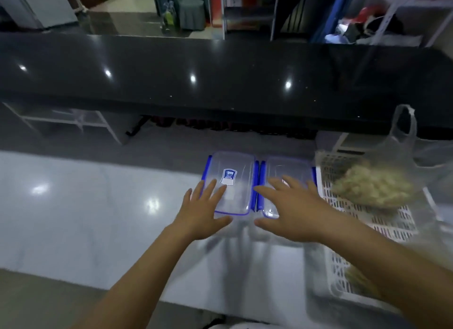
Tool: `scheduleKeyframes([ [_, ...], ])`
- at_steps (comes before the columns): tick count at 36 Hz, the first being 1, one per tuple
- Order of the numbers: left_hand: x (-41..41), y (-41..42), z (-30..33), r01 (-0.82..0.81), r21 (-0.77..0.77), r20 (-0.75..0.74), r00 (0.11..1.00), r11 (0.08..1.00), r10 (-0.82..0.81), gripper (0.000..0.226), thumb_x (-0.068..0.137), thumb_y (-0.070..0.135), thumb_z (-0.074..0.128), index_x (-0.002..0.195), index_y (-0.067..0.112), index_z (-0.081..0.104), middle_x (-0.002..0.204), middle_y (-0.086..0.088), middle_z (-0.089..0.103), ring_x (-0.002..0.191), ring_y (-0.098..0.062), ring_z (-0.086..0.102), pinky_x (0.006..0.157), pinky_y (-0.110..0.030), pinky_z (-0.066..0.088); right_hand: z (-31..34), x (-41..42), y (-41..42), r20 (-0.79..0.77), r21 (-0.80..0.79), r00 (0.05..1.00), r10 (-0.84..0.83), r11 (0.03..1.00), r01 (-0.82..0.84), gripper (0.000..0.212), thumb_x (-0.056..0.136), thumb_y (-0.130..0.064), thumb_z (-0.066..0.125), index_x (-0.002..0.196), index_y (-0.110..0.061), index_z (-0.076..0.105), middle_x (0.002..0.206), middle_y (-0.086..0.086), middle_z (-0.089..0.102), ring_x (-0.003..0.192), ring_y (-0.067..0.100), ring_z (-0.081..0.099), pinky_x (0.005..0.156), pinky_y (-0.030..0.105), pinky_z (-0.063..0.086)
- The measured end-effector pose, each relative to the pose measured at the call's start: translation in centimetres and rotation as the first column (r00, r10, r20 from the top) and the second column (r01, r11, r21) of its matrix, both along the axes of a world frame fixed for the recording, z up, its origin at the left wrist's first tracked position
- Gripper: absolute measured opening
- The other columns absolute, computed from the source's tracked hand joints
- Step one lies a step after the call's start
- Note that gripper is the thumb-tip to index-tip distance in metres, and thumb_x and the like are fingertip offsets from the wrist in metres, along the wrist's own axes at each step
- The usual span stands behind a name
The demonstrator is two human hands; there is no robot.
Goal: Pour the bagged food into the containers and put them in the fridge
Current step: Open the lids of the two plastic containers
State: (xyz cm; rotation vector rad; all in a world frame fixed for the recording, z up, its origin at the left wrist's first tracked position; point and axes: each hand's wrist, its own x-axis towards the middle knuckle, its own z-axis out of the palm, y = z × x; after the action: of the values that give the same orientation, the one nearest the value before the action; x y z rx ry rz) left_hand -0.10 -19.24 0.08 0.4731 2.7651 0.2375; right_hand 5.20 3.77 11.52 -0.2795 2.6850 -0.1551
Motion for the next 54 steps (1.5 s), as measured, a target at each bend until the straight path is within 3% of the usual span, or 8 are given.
scheduleKeyframes([
  [11,2.6,-6.6,-2.5,0.160,0.036,-0.063,0.986,0.987,-0.157,0.091,0.089,0.079,0.030,0.139,0.046,-0.038,0.157,0.014,-0.036,0.146,-0.018,-0.034,0.120,-0.048,-0.012,-8.9,-0.7,-7.9,-0.004,0.054,0.980,-0.199,0.979,0.199,0.075,0.094,-0.071,0.028,0.154,-0.045,-0.008,0.167,-0.006,-0.012,0.151,0.027,-0.020,0.118,0.060,-0.009],
  [17,7.1,-10.0,-2.3,0.151,0.103,-0.015,0.989,0.983,-0.150,0.094,0.089,0.078,0.032,0.140,0.047,-0.040,0.151,0.019,-0.044,0.140,-0.014,-0.043,0.118,-0.044,-0.016,-10.9,5.2,-10.6,-0.073,-0.096,0.968,-0.240,0.968,0.232,0.069,0.093,-0.073,0.018,0.141,-0.055,-0.028,0.159,-0.018,-0.029,0.143,0.014,-0.038,0.119,0.050,-0.017],
  [20,8.6,-11.2,-1.7,0.146,0.189,0.062,0.985,0.971,-0.161,0.090,0.088,0.078,0.033,0.136,0.055,-0.040,0.147,0.027,-0.046,0.139,-0.006,-0.042,0.119,-0.039,-0.013,-10.9,7.1,-11.1,-0.022,-0.253,0.950,-0.310,0.921,0.295,0.072,0.094,-0.069,0.035,0.146,-0.058,-0.012,0.158,-0.026,-0.024,0.145,0.007,-0.032,0.121,0.044,-0.011],
  [22,9.0,-12.0,-1.1,0.084,0.345,0.102,0.987,0.935,-0.126,0.089,0.086,0.076,0.041,0.140,0.061,-0.028,0.151,0.033,-0.037,0.142,0.002,-0.034,0.120,-0.033,-0.005,-10.5,7.7,-11.4,0.020,-0.466,0.918,-0.397,0.808,0.360,0.077,0.091,-0.059,0.056,0.147,-0.061,0.003,0.158,-0.031,-0.014,0.149,0.002,-0.017,0.123,0.038,0.003],
  [25,8.6,-13.0,0.0,-0.136,0.617,0.168,0.985,0.775,0.039,0.086,0.082,0.068,0.057,0.150,0.059,0.005,0.159,0.034,-0.004,0.147,0.007,0.000,0.117,-0.026,0.018,-9.6,7.9,-11.1,0.189,-0.744,0.772,-0.606,0.425,0.516,0.083,0.080,-0.042,0.079,0.144,-0.058,0.029,0.157,-0.028,0.024,0.143,-0.004,0.028,0.109,0.022,0.033],
  [28,7.0,-13.3,0.5,-0.523,0.677,0.463,0.850,0.518,0.253,0.074,0.076,0.055,0.072,0.142,0.053,0.039,0.146,0.022,0.045,0.130,-0.002,0.049,0.098,-0.025,0.051,-9.1,7.4,-10.3,0.510,-0.736,0.545,-0.665,-0.011,0.676,0.079,0.067,-0.038,0.082,0.138,-0.048,0.049,0.136,-0.011,0.057,0.110,0.009,0.066,0.091,0.035,0.054],
  [32,5.3,-13.4,0.0,-0.743,0.609,0.709,0.667,0.278,0.230,0.053,0.085,0.036,0.074,0.135,0.039,0.056,0.116,0.005,0.073,0.099,-0.011,0.072,0.076,-0.023,0.058,-9.5,7.0,-9.4,0.680,-0.659,0.466,-0.566,-0.193,0.727,0.058,0.081,-0.020,0.077,0.133,-0.038,0.058,0.112,0.003,0.074,0.101,0.022,0.072,0.081,0.040,0.060],
  [54,3.7,-14.5,-2.3,-0.838,0.525,0.842,0.537,0.150,0.056,0.046,0.078,0.025,0.073,0.123,0.028,0.067,0.108,-0.012,0.076,0.097,-0.027,0.074,0.074,-0.035,0.062,-11.3,6.3,-9.9,0.731,-0.637,0.446,-0.517,-0.282,0.717,0.040,0.087,0.000,0.069,0.123,-0.018,0.066,0.096,0.014,0.076,0.085,0.030,0.075,0.065,0.033,0.060],
])
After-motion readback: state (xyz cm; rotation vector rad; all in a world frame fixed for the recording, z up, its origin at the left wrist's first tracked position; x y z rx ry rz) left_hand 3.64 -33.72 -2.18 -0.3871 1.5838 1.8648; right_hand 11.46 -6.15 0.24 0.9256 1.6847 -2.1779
